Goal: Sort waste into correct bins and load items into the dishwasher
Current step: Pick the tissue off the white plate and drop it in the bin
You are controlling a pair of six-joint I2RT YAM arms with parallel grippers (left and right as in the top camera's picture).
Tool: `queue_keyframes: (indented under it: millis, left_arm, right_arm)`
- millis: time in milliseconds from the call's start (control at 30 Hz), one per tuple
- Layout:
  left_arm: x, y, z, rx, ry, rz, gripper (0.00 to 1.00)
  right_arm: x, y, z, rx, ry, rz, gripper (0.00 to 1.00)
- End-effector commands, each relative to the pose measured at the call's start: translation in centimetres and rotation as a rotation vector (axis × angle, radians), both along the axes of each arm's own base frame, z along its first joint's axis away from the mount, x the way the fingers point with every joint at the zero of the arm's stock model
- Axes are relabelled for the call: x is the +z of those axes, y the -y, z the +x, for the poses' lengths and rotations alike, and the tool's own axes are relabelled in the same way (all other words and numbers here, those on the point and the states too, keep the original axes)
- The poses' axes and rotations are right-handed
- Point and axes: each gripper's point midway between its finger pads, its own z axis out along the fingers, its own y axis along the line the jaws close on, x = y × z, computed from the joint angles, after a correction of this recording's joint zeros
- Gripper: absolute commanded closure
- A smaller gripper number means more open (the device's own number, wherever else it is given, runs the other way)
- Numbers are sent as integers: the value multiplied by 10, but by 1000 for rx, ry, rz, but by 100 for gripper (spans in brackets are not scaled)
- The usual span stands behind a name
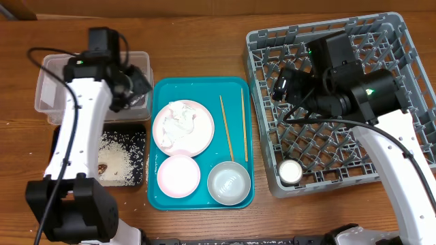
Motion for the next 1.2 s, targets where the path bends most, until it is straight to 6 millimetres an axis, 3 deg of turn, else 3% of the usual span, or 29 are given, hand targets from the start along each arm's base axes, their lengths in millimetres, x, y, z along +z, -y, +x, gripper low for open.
queue_keyframes:
  millis: [0, 67, 133, 300, 333, 367, 400, 433, 467, 533, 600, 667, 700, 767, 833, 900, 933, 1000, 1033, 1100, 1167]
  left_arm:
    - [-15, 51, -17, -380, -48, 128, 29]
    - [-43, 65, -24, -464, -97, 209, 21]
    - [-68, 77, -29, -526, -127, 229, 19]
    - [-132, 81, -28, -496, -230, 223, 26]
    - [-140, 83, -30, -500, -251, 214, 32]
    - [-144, 85, -32, -506, -265, 202, 47]
    - [-148, 90, -36, -515, -283, 172, 76]
    - [-147, 95, -40, -529, -292, 136, 87]
    - [-140, 101, -42, -536, -299, 99, 96]
    - [-119, 108, -41, -536, -296, 61, 96]
    - [-59, 107, -27, -517, -228, 61, 96]
    - [-2, 91, -2, -467, -82, 101, 96]
    - [13, 81, 6, -441, -37, 124, 96]
    - [39, 44, 26, -340, 50, 204, 96]
    - [38, 2, 45, -234, 87, 235, 96]
    - [24, -27, 58, -167, 81, 238, 95]
    - [17, -37, 63, -144, 72, 238, 73]
    - [9, -44, 63, -129, 58, 194, 43]
    - [10, -40, 59, -136, 50, 135, 33]
    - [23, -35, 51, -143, 49, 102, 26]
    - [52, -30, 39, -154, 64, 98, 25]
  right_arm:
    - [6, 0, 3, 0, 22, -4, 0]
    - [6, 0, 3, 0, 22, -3, 0]
    - [6, 0, 3, 1, 21, -4, 0]
    - [5, 0, 2, 0, 20, -3, 0]
    - [5, 0, 2, 0, 20, -4, 0]
    - [5, 0, 2, 0, 20, -4, 0]
    - [5, 0, 2, 0, 20, -4, 0]
    - [5, 0, 2, 0, 20, -4, 0]
    - [5, 0, 2, 1, 20, -4, 0]
    - [6, 0, 3, 1, 21, -4, 0]
    - [6, 0, 3, 1, 21, -4, 0]
    - [6, 0, 3, 0, 20, -4, 0]
    - [6, 0, 3, 0, 20, -4, 0]
    - [6, 0, 3, 0, 20, -4, 0]
    - [6, 0, 3, 0, 23, -3, 0]
    - [6, 0, 3, 0, 25, -2, 0]
    - [6, 0, 3, 0, 24, -2, 0]
    - [6, 0, 3, 0, 24, -2, 0]
    - [6, 0, 3, 0, 23, -3, 0]
    - [6, 0, 3, 0, 23, -3, 0]
    - [6, 0, 3, 0, 24, -2, 0]
